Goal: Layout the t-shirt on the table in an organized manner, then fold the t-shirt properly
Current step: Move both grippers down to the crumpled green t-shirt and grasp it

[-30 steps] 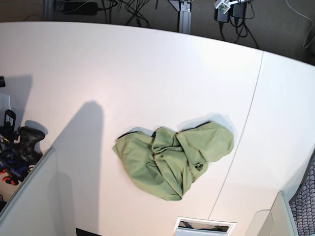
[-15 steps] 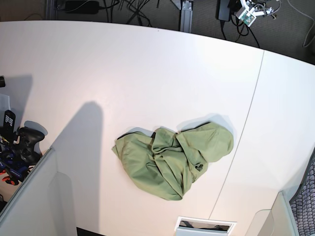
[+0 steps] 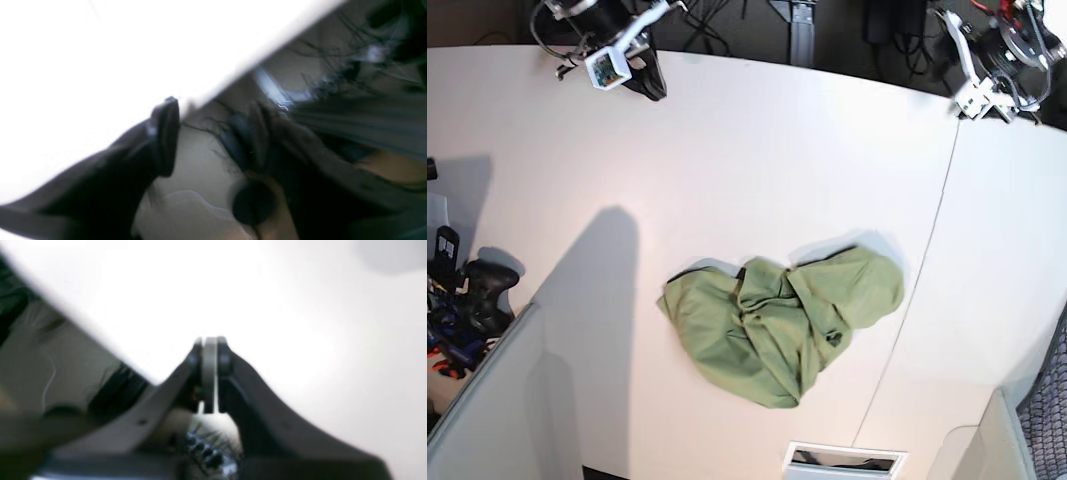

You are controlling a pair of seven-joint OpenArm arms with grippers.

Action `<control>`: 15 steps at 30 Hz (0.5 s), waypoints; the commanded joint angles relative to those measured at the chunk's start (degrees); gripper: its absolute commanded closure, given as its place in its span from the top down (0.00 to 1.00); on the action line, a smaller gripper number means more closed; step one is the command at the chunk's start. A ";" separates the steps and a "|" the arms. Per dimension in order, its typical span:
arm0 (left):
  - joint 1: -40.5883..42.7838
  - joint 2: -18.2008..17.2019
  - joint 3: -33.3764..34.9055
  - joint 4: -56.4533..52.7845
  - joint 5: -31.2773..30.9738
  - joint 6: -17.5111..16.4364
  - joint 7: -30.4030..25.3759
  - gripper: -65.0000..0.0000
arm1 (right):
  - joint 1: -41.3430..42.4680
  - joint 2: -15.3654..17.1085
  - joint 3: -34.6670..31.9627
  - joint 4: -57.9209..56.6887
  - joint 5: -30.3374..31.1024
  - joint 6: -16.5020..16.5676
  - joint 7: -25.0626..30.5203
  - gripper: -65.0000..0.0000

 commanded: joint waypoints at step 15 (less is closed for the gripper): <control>-30.69 -1.53 -0.26 -19.45 -11.34 1.49 -1.46 0.58 | 32.57 -19.02 0.35 -25.18 -2.95 -1.57 1.44 0.42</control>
